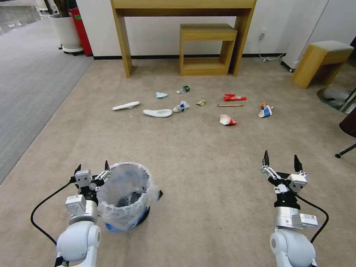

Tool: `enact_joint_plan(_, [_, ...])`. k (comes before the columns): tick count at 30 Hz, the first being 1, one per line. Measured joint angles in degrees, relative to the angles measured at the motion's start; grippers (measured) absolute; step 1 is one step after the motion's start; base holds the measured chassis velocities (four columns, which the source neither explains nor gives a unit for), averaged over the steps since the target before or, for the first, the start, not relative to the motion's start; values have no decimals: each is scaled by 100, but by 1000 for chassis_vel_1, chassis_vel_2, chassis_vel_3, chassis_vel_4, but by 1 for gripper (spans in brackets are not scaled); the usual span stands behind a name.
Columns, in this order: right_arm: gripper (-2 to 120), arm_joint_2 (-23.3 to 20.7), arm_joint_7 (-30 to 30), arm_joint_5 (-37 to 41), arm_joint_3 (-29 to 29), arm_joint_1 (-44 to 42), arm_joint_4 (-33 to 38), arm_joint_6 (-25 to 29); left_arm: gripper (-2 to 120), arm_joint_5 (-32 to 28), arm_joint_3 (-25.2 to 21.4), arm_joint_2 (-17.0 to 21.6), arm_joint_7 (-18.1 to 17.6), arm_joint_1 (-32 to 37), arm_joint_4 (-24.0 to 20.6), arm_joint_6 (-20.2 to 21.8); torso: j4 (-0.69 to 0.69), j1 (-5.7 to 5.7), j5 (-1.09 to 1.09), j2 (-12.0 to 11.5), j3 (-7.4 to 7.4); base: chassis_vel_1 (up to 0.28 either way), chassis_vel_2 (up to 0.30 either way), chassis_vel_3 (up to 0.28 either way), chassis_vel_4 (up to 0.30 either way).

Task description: Pick up the trash bin and place the garbage on the floor into it.

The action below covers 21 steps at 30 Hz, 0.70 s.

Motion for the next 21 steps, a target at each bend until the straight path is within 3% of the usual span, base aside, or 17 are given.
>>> enact_joint_plan(10, [100,5,9,-2,1,17,-57,111,100,20,3,-13,-1,-1,27,-12,0,0,0,0,0,133,123,-125,-130])
enact_joint_plan(21, [100,-17,-56,46,24,4,-34,94,100,48,17,-30,1,1,48,-43,-1,0,2,0,0,4,7,-2,-2])
